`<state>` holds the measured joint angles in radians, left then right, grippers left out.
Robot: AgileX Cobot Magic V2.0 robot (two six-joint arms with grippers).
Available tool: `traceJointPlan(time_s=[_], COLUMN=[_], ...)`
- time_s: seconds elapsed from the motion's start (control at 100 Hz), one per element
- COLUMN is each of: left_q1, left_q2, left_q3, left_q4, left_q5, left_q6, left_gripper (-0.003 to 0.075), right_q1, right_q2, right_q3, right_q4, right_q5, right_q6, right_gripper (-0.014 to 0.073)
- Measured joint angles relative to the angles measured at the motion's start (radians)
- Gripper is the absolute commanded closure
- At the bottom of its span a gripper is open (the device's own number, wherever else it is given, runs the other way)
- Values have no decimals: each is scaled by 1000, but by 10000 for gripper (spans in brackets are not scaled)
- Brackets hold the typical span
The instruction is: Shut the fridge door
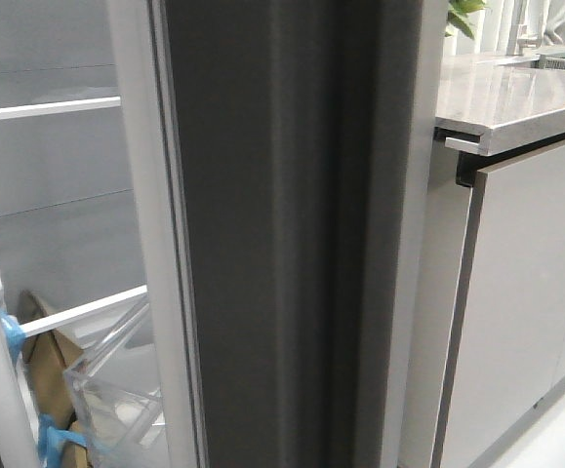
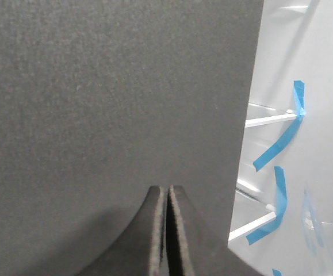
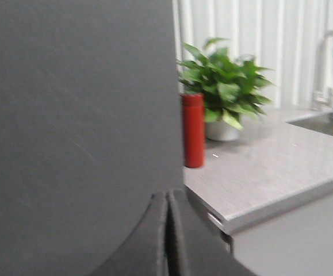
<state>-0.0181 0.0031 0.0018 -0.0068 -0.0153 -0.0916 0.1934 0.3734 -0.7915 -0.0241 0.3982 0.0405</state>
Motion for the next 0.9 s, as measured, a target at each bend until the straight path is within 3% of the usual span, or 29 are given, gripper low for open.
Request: traceJointPlan(time_s=[0.46, 0.9], left_q1=[0, 0], left_q2=[0, 0], left_q3=[0, 0], left_q4=[0, 0], left_q5=[0, 0], left_q6=[0, 0], left_gripper=[741, 741], right_q1=[320, 538], right_q2=[242, 394], right_q3=[-283, -401], right_q4=[0, 0], right_q5=[22, 25], right_q6=[34, 45], right_gripper=[670, 670])
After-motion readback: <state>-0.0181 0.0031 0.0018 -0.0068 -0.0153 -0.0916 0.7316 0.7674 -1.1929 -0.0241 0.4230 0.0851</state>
